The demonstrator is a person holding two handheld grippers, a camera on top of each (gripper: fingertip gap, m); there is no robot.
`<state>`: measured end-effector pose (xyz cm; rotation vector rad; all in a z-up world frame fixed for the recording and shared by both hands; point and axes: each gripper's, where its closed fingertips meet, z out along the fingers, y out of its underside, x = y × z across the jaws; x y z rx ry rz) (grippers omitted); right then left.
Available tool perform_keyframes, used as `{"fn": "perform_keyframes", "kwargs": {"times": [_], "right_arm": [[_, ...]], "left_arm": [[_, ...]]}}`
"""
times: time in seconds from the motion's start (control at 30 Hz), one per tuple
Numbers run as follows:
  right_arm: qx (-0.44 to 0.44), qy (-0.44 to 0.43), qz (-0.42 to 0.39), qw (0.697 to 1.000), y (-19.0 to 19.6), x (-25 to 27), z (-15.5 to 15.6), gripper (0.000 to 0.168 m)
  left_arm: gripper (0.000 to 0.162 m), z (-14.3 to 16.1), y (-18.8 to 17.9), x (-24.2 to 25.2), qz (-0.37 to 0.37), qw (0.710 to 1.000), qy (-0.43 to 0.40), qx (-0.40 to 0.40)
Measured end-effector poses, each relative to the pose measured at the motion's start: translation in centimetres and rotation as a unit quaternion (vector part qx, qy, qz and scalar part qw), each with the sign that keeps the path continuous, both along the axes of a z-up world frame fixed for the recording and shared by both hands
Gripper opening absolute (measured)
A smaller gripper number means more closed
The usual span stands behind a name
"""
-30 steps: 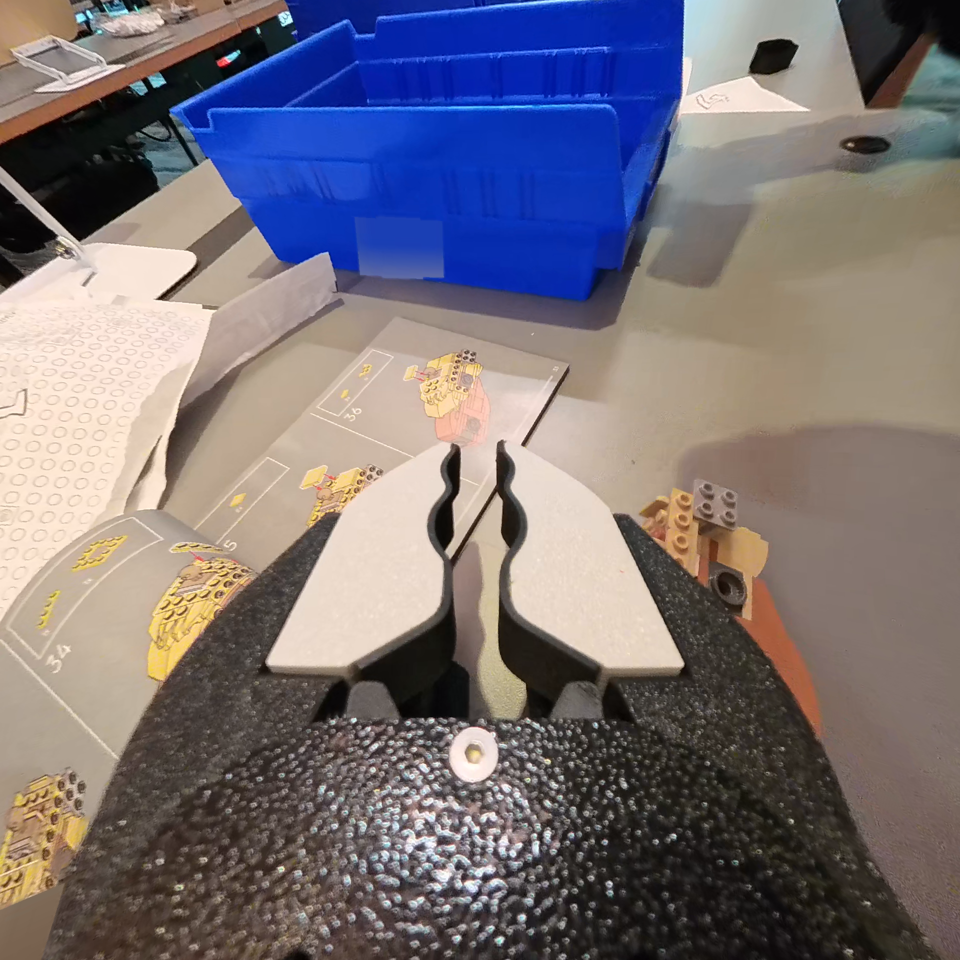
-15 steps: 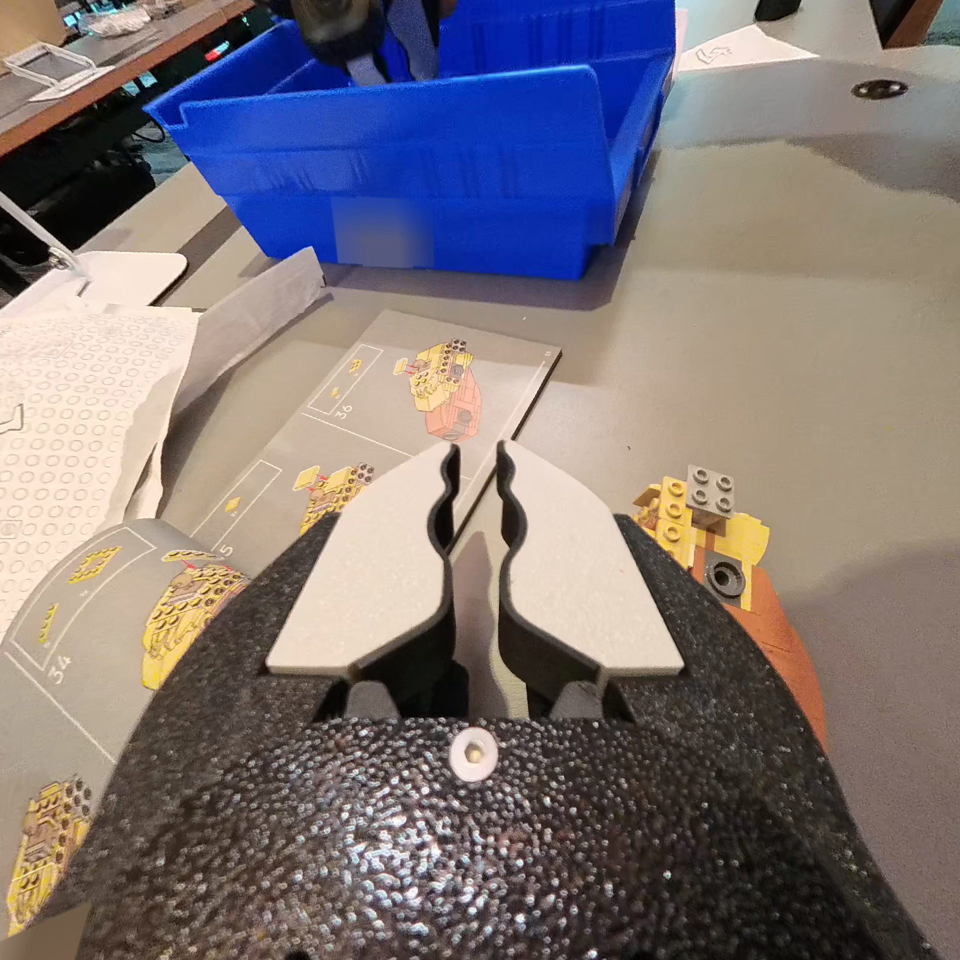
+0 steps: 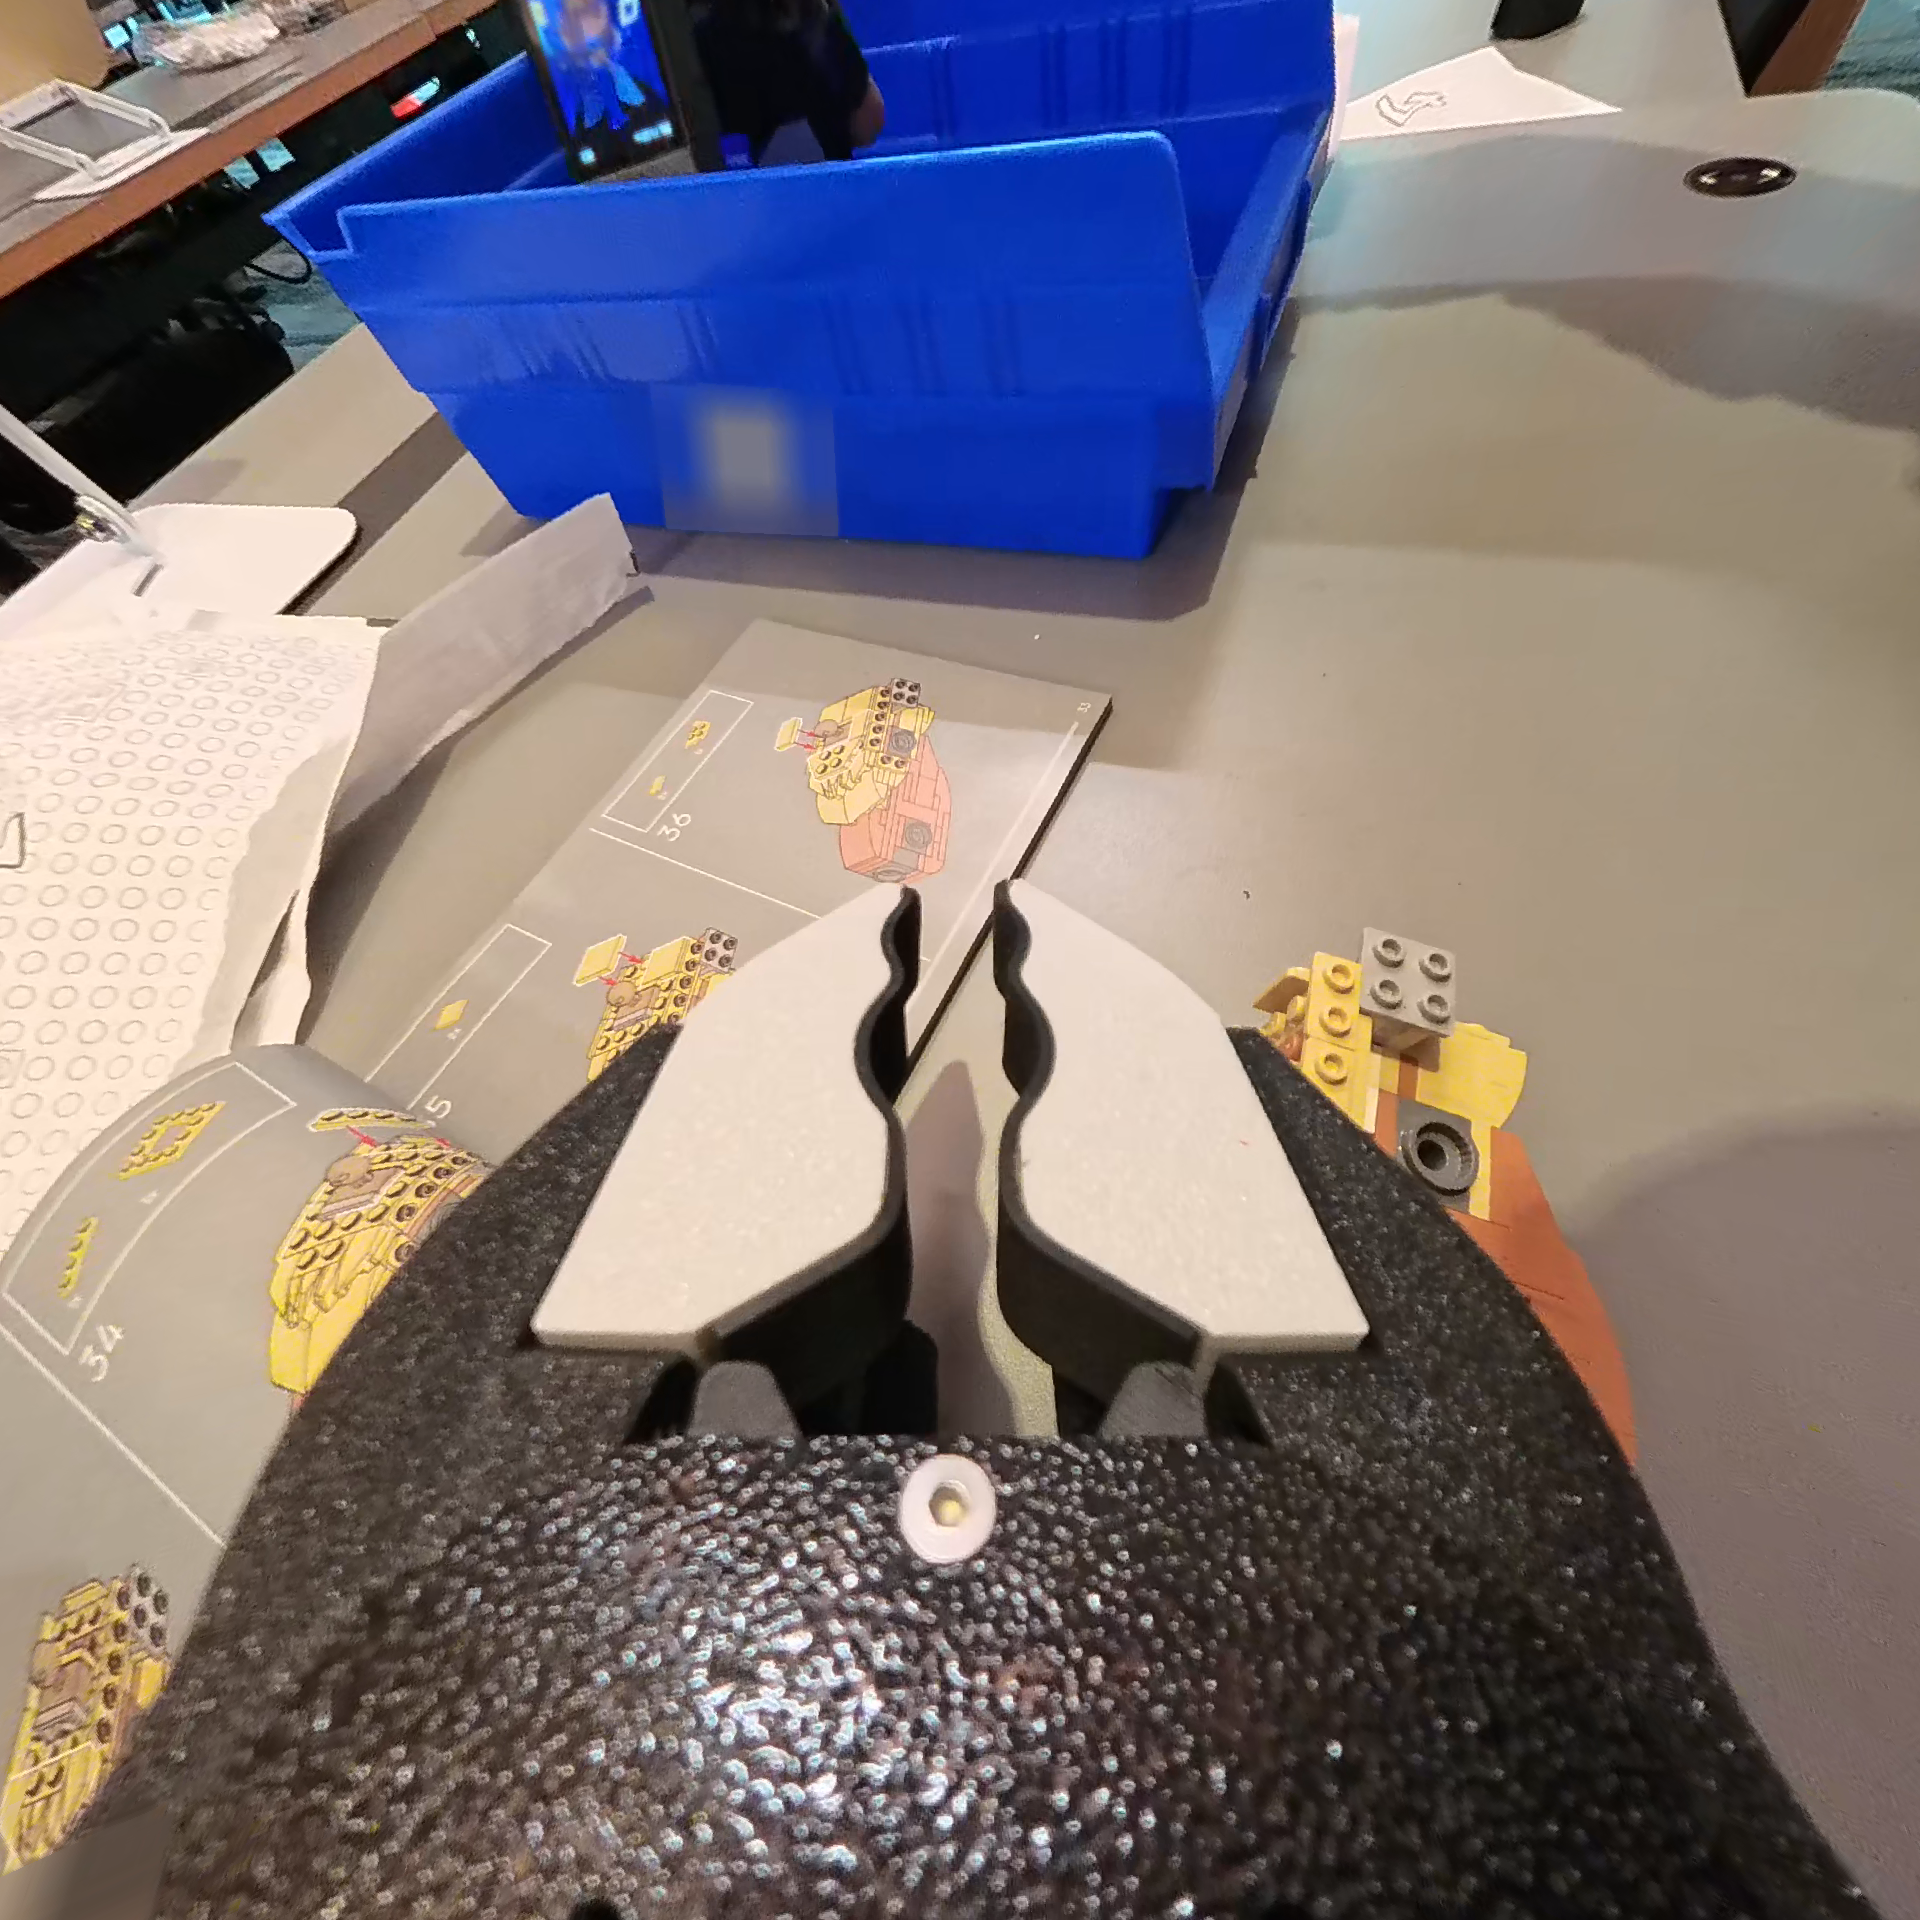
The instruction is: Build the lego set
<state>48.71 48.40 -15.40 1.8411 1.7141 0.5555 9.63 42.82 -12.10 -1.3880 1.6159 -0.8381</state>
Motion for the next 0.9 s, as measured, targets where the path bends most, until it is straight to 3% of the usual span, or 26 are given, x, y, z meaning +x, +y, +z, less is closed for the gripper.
{"fn": "perform_keyframes", "kwargs": {"times": [0.17,0.73,0.9], "right_arm": [[-0.022,-0.013,-0.031,0.999,-1.0,0.1,-0.4,0.017],[-0.022,-0.031,-0.029,0.999,-0.4,0.3,-1.0,0.021],[0.001,-0.030,-0.028,0.999,-0.7,0.1,0.4,0.020]], "left_arm": [[0.013,-0.1,-0.1,0.0,-0.001,1.000,0.003,0.004],[0.013,0.0,-0.2,0.0,-0.002,1.000,0.002,0.007],[0.013,0.3,0.0,-0.1,0.004,1.000,-0.005,0.007]]}}
